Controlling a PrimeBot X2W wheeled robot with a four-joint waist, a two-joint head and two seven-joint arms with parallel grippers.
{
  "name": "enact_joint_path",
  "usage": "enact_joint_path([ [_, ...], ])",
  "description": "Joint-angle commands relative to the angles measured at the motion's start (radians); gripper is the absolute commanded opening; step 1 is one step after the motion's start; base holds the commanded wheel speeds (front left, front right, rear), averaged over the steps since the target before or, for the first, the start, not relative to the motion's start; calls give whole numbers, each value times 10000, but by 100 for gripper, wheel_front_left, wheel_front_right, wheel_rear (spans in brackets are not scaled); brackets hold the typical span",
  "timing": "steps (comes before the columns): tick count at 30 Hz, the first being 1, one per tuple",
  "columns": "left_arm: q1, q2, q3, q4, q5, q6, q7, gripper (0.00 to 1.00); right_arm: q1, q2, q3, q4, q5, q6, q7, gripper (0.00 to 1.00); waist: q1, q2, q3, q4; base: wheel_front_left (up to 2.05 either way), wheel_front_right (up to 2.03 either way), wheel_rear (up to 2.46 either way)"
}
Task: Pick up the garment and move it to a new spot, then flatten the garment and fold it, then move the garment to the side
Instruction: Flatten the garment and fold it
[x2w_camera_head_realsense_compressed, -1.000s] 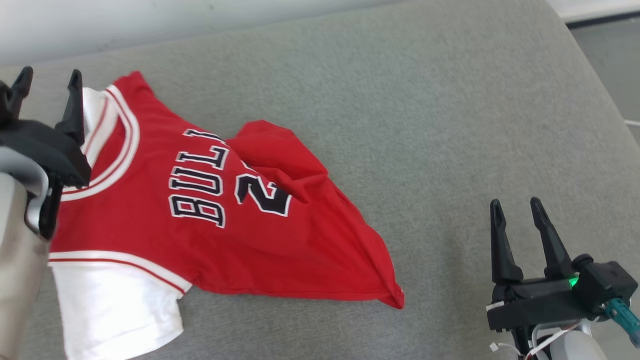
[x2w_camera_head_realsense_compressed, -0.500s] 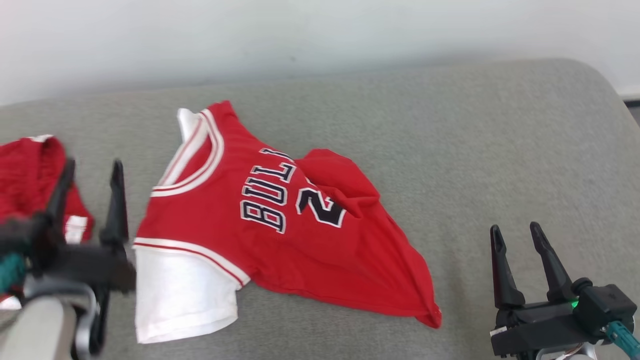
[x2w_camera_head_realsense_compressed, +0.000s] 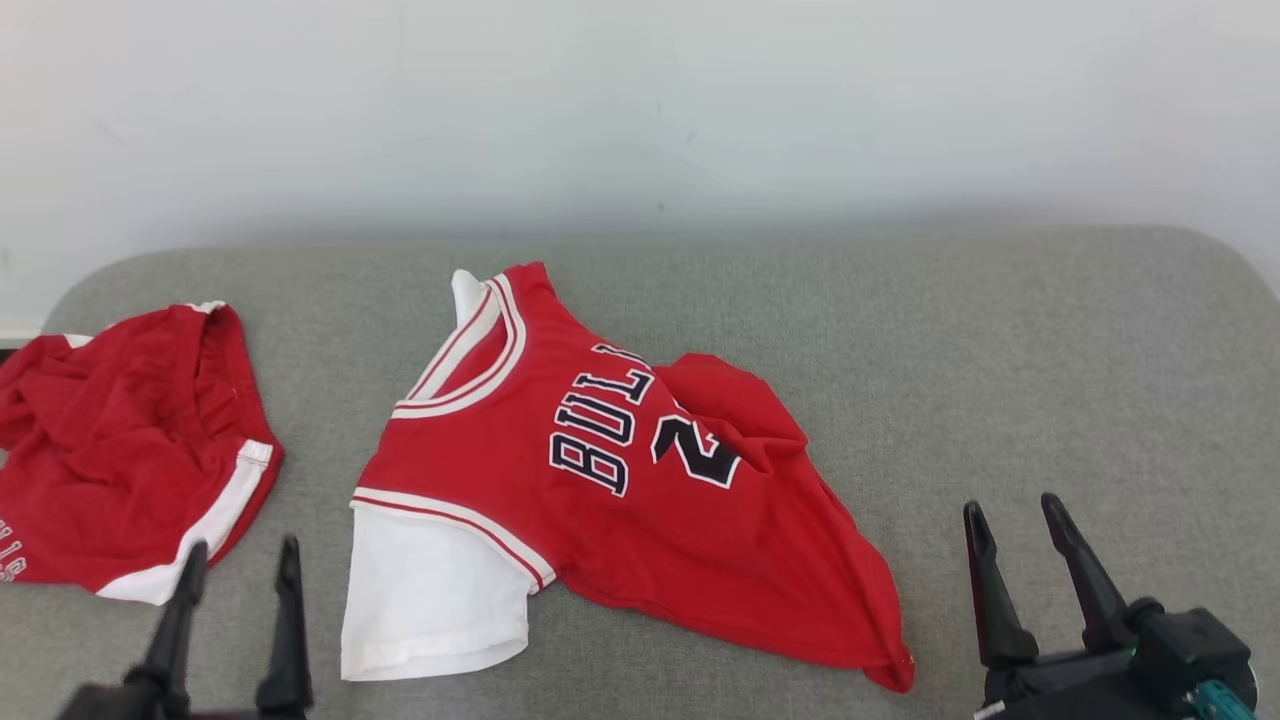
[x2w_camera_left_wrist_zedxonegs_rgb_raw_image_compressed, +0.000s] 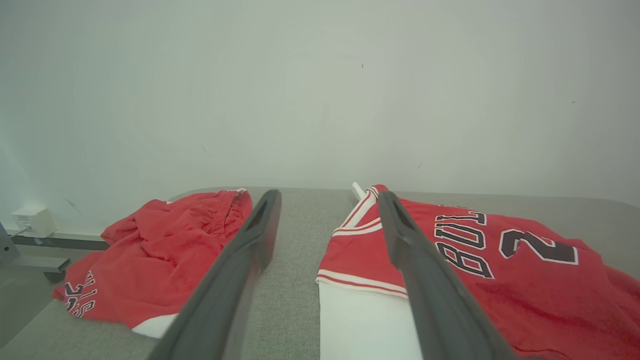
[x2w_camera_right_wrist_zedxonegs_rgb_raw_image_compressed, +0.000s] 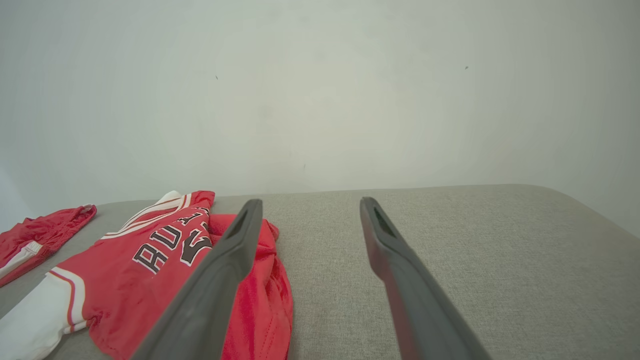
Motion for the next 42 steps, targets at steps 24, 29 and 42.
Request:
enact_joint_path([
  [24,817,-951,385,797,904,-990,-5,100,1085,-83,290,137,-323,-26,173,100,2,2,-440,127,0,0,0],
  [29,610,-1068,333,1945,630,-1193,-5,100,900,-666,1146,796,-174,-26,329,100,2,2,-236,67,0,0,0],
  [42,-1195,-1191,184,5064,504,-1566,-5,100,-222,-1209,2889,3113,168,-27,30,100,2,2,535,8,0,0,0],
])
